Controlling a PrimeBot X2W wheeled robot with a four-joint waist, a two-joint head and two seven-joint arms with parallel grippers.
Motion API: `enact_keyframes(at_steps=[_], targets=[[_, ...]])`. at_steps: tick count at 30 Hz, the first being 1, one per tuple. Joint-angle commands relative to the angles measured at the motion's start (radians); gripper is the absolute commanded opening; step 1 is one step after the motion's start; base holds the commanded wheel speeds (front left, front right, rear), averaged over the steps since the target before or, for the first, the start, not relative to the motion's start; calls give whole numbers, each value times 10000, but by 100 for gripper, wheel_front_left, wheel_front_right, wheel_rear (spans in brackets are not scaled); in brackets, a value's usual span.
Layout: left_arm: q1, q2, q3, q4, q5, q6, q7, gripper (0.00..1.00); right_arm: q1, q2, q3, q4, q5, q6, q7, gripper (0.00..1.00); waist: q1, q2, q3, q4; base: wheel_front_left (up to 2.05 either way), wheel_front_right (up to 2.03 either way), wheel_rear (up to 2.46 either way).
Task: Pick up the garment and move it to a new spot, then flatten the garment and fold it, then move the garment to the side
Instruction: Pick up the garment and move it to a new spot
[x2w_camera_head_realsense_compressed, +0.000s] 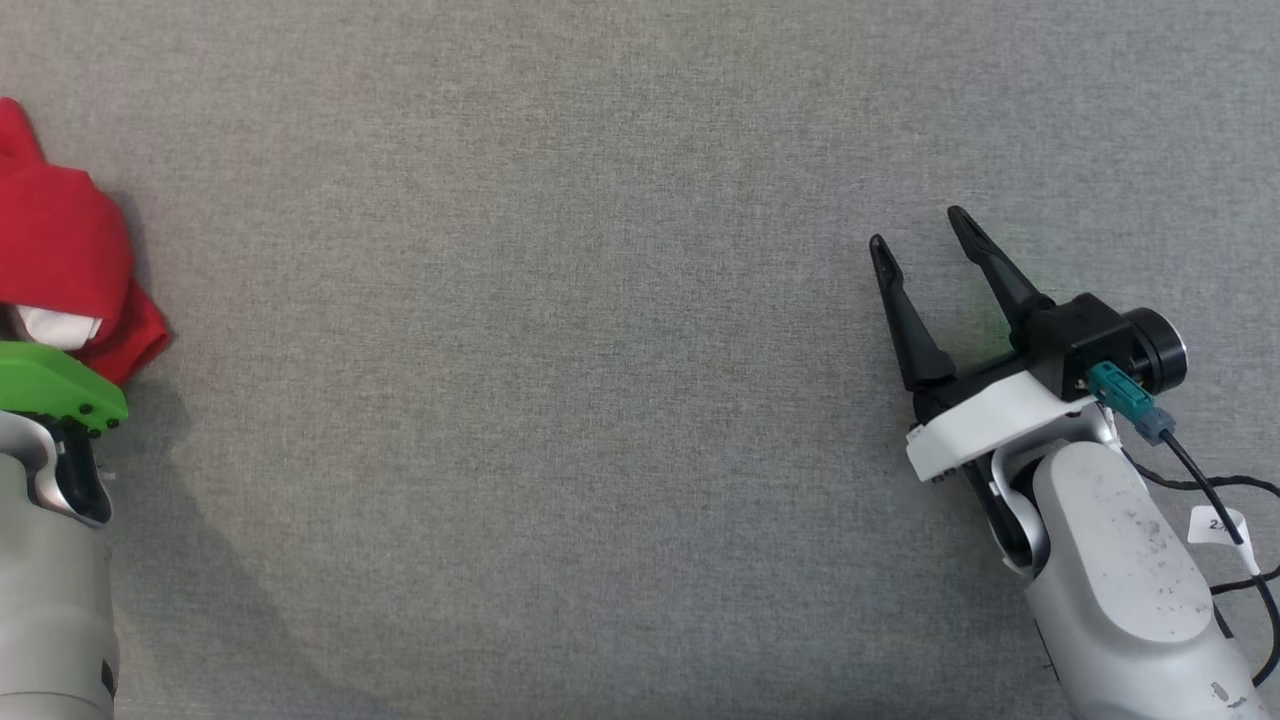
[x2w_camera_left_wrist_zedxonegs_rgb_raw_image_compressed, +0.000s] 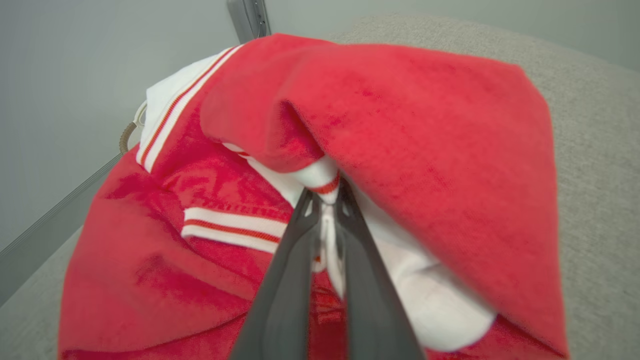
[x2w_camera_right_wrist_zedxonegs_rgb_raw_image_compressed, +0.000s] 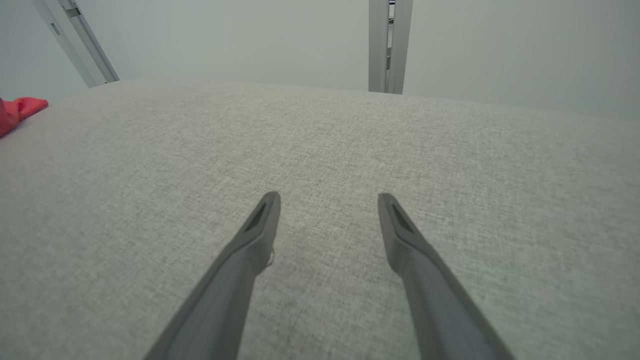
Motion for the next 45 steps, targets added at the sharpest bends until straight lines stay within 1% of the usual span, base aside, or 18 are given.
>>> enact_keyframes(at_steps=[1, 6, 10, 14, 19, 22, 25, 30, 35, 36, 37, 38, 42, 45], targets=[[-162, 52, -33, -252, 93, -84, -85, 0, 195, 17, -98, 31, 84, -16, -15, 100, -1, 0, -276, -24, 0, 0, 0], [-259, -159, -418, -1736, 399, -261, -78, 0, 404, 156, -245, 161, 125, -16, -15, 100, -1, 0, -838, -132, 0, 0, 0], [-316, -534, -1053, -3143, 679, -333, -78, 0, 582, 262, -265, 196, 182, -16, -15, 100, -1, 0, -1272, -364, 0, 0, 0], [-256, -1048, -2110, -4560, 476, -336, -73, 0, 772, 319, -317, 225, 261, -16, -16, 100, -1, 0, -1689, -743, 0, 0, 0], [125, -1516, -3631, -5916, -56, -338, -74, 0, 944, 366, -256, 247, 466, -16, -15, 100, -1, 0, -2100, -1487, 0, 0, 0], [176, -1746, -4430, -6320, -374, -339, -73, 0, 1019, 367, -103, 255, 751, -16, -16, 100, -1, 0, -2241, -2020, 0, 0, 0], [127, -2026, -5339, -6395, -744, -340, -74, 0, 1084, 371, 11, 246, 939, -16, -15, 100, -1, 0, -2318, -2597, 0, 0, 0], [-67, -2339, -6756, -6044, -1293, -341, -76, 0, 1140, 372, 206, 268, 1229, -16, -15, 100, -1, 0, -2314, -3484, 0, 0, 0], [291, -2430, -7876, -5709, -1902, -334, -73, 0, 1223, 372, 340, 270, 1463, -16, -15, 100, -1, 0, -2354, -4093, 0, 0, 0], [369, -2431, -8078, -5736, -2070, -281, -73, 9, 1240, 373, 347, 259, 1475, -16, -15, 100, -1, 0, -2365, -4171, 0, 0, 0], [425, -2430, -8196, -5768, -2167, -213, -75, 36, 1248, 371, 366, 252, 1503, -16, -15, 100, -1, 0, -2373, -4226, 0, 0, 0], [513, -2424, -8316, -5759, -2301, -122, -75, 100, 1259, 374, 368, 241, 1519, -16, -15, 100, -1, 0, -2383, -4259, 0, 0, 0], [1143, -2423, -8206, -5917, -2464, 169, -72, 100, 1324, 373, 261, 253, 1513, -16, -15, 100, -1, 0, -2465, -4238, 0, 0, 0], [1515, -2421, -8020, -5831, -2097, 285, -72, 100, 1408, 377, 145, 259, 1428, -16, -15, 100, -1, 0, -2576, -4067, 0, 0, 0]])
